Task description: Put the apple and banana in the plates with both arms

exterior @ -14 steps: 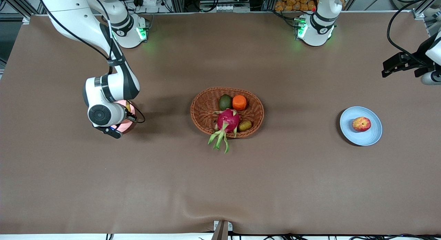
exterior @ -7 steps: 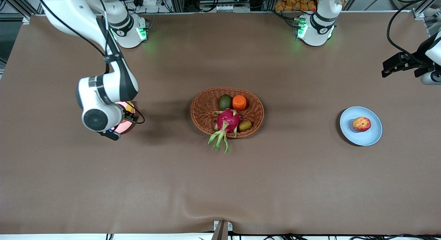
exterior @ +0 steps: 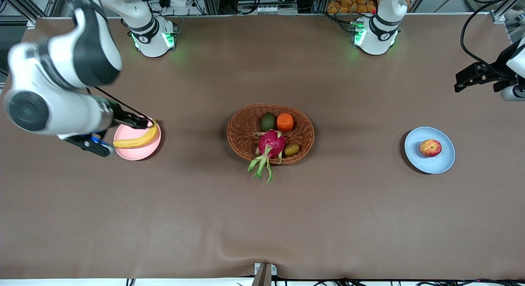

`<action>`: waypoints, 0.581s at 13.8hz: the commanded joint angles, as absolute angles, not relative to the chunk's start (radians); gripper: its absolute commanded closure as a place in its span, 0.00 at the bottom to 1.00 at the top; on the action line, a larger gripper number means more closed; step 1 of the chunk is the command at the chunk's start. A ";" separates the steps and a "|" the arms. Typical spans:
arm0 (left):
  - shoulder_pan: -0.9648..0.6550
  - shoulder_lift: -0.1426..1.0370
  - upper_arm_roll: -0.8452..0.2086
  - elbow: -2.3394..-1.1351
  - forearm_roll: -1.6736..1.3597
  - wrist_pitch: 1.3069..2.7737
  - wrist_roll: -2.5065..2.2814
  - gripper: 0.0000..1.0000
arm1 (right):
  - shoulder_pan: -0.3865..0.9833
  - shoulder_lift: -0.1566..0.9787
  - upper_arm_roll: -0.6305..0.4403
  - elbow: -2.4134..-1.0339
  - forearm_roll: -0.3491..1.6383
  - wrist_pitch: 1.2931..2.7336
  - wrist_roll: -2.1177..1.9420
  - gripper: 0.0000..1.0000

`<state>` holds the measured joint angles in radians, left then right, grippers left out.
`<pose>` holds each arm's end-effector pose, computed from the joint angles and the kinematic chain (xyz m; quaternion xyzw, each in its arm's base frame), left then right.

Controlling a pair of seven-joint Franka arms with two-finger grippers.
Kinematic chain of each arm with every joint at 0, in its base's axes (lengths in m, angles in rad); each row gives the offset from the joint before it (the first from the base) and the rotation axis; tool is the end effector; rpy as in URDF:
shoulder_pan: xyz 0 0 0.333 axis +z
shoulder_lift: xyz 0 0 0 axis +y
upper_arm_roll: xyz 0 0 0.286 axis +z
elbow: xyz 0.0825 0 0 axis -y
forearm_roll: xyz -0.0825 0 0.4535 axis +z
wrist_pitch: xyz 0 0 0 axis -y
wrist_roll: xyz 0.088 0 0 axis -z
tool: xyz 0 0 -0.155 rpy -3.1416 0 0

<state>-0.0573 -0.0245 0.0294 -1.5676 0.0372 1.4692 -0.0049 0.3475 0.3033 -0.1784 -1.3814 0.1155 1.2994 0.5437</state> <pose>0.6028 -0.0106 0.5550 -0.9991 0.0103 0.0366 0.0188 0.6324 0.1391 0.4379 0.9650 -0.1792 -0.1880 0.0371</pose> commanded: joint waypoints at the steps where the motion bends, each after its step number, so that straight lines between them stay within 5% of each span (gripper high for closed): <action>1: -0.063 -0.014 0.032 -1.543 0.023 1.454 0.005 0.00 | 0.312 0.235 -0.173 -1.324 0.126 1.249 0.424 0.00; 8: -0.063 -0.012 0.034 -1.545 0.025 1.454 0.014 0.00 | 0.166 -0.001 -0.173 -1.399 0.039 1.252 0.089 0.00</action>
<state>-0.0577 -0.0230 0.0292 -1.5674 0.0372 1.4692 -0.0037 0.1968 0.0572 -0.1866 -1.3276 0.0777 1.2304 0.1417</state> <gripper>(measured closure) 0.000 0.000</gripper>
